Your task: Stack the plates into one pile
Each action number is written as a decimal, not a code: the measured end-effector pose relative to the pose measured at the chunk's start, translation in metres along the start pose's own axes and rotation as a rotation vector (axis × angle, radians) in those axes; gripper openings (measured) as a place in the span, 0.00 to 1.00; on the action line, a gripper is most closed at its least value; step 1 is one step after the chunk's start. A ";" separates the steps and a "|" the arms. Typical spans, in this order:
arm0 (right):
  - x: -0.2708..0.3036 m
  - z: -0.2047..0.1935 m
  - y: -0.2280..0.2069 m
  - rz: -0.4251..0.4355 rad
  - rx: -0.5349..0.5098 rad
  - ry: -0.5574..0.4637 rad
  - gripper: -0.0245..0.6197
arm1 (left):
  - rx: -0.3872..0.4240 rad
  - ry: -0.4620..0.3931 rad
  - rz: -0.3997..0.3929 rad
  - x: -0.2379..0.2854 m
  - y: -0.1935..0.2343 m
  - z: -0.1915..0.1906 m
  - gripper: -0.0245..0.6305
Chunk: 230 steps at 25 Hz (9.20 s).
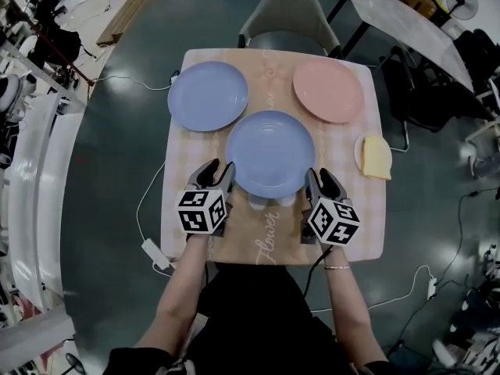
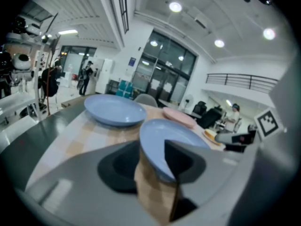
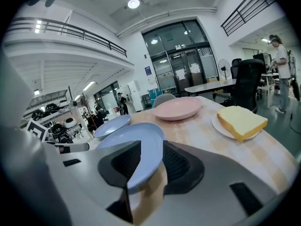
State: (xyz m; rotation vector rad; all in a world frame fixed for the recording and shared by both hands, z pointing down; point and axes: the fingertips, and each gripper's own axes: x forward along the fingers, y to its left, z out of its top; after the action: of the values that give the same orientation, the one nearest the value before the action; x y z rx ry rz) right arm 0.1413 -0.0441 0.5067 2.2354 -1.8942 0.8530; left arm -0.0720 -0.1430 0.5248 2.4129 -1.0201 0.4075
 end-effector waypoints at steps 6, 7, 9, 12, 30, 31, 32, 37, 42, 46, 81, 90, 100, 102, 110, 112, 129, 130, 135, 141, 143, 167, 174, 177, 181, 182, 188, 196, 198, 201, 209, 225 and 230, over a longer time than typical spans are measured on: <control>0.028 -0.007 -0.013 -0.011 -0.008 0.067 0.23 | -0.024 0.041 0.032 0.022 0.007 -0.005 0.30; 0.031 -0.009 -0.015 -0.011 -0.008 0.081 0.24 | -0.026 0.046 0.038 0.024 0.008 -0.005 0.30; 0.038 -0.012 -0.019 -0.012 -0.006 0.104 0.24 | -0.030 0.057 0.049 0.029 0.009 -0.005 0.30; 0.046 -0.016 -0.024 -0.006 -0.006 0.133 0.24 | -0.032 0.073 0.063 0.036 0.011 -0.006 0.29; 0.064 -0.026 -0.022 -0.008 -0.088 0.239 0.16 | -0.010 0.138 0.128 0.053 0.012 -0.013 0.20; 0.063 -0.025 -0.022 -0.010 -0.089 0.238 0.16 | -0.008 0.137 0.128 0.052 0.011 -0.012 0.20; 0.061 -0.024 -0.022 -0.011 -0.092 0.236 0.16 | -0.004 0.134 0.128 0.050 0.010 -0.011 0.20; 0.054 -0.005 -0.014 0.013 -0.098 0.215 0.16 | -0.009 0.094 0.139 0.035 0.003 0.003 0.20; 0.057 0.022 0.010 0.091 -0.112 0.196 0.16 | -0.027 0.037 0.178 0.014 0.012 0.028 0.20; 0.072 0.044 0.035 0.161 -0.138 0.172 0.16 | -0.044 -0.009 0.228 0.002 0.028 0.050 0.20; 0.264 0.062 0.148 0.129 -0.363 0.176 0.19 | 0.045 0.031 0.342 0.084 0.221 0.118 0.22; 0.264 0.062 0.148 0.131 -0.381 0.164 0.22 | 0.119 0.067 0.346 0.089 0.221 0.113 0.30; 0.270 0.055 0.137 0.167 -0.261 0.233 0.30 | -0.166 0.018 0.241 0.089 0.235 0.107 0.33; 0.273 0.052 0.138 0.170 -0.253 0.249 0.30 | -0.188 0.028 0.237 0.093 0.237 0.102 0.33; 0.281 0.041 0.145 0.167 -0.253 0.285 0.29 | -0.166 0.053 0.233 0.104 0.234 0.097 0.22; 0.282 0.042 0.145 0.163 -0.246 0.283 0.27 | -0.164 0.053 0.236 0.102 0.235 0.100 0.19; 0.215 0.085 0.107 0.054 -0.136 0.191 0.24 | -0.034 0.063 0.106 0.102 0.165 0.145 0.18; 0.208 0.089 0.098 0.037 -0.129 0.180 0.24 | -0.021 0.064 0.085 0.107 0.155 0.148 0.18; 0.174 0.106 0.045 -0.061 -0.087 0.128 0.24 | 0.038 0.075 -0.022 0.139 0.096 0.154 0.18; 0.128 0.127 -0.031 -0.175 -0.046 0.085 0.24 | 0.104 0.106 -0.138 0.181 0.009 0.158 0.18; 0.117 0.133 -0.055 -0.211 -0.032 0.070 0.24 | 0.124 0.117 -0.166 0.195 -0.018 0.158 0.18; 0.141 0.161 -0.214 -0.236 -0.019 0.112 0.24 | 0.205 0.157 -0.113 0.319 -0.128 0.147 0.19; 0.160 0.150 -0.215 -0.211 -0.040 0.156 0.24 | 0.256 0.189 -0.055 0.326 -0.114 0.137 0.20; 0.165 0.145 -0.214 -0.215 -0.057 0.170 0.24 | 0.277 0.191 -0.044 0.326 -0.110 0.134 0.21; 0.168 0.139 -0.215 -0.225 -0.059 0.173 0.24 | 0.308 0.191 -0.044 0.327 -0.110 0.132 0.21; 0.169 0.139 -0.215 -0.226 -0.059 0.174 0.24 | 0.315 0.192 -0.042 0.327 -0.111 0.132 0.22; 0.170 0.140 -0.216 -0.230 -0.069 0.173 0.24 | 0.347 0.191 -0.028 0.328 -0.112 0.131 0.24; 0.170 0.141 -0.216 -0.239 -0.097 0.162 0.25 | 0.325 0.183 -0.009 0.327 -0.114 0.131 0.28; 0.169 0.143 -0.216 -0.245 -0.102 0.153 0.25 | 0.341 0.185 0.006 0.326 -0.111 0.130 0.29; 0.168 0.146 -0.217 -0.250 -0.097 0.141 0.25 | 0.350 0.182 0.021 0.325 -0.104 0.130 0.32; 0.155 0.158 -0.210 -0.246 -0.092 0.082 0.25 | 0.321 0.108 0.041 0.307 -0.100 0.147 0.29; 0.106 0.212 -0.175 -0.192 -0.168 -0.104 0.21 | 0.315 -0.103 0.022 0.241 -0.133 0.205 0.13; 0.082 0.222 -0.155 -0.166 -0.187 -0.166 0.17 | 0.335 -0.169 0.018 0.213 -0.138 0.216 0.10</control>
State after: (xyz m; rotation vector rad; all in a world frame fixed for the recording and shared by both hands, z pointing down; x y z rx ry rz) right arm 0.3706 -0.1730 0.4022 2.3683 -1.7373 0.4598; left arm 0.1905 -0.3014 0.3949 2.7775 -1.1215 0.4133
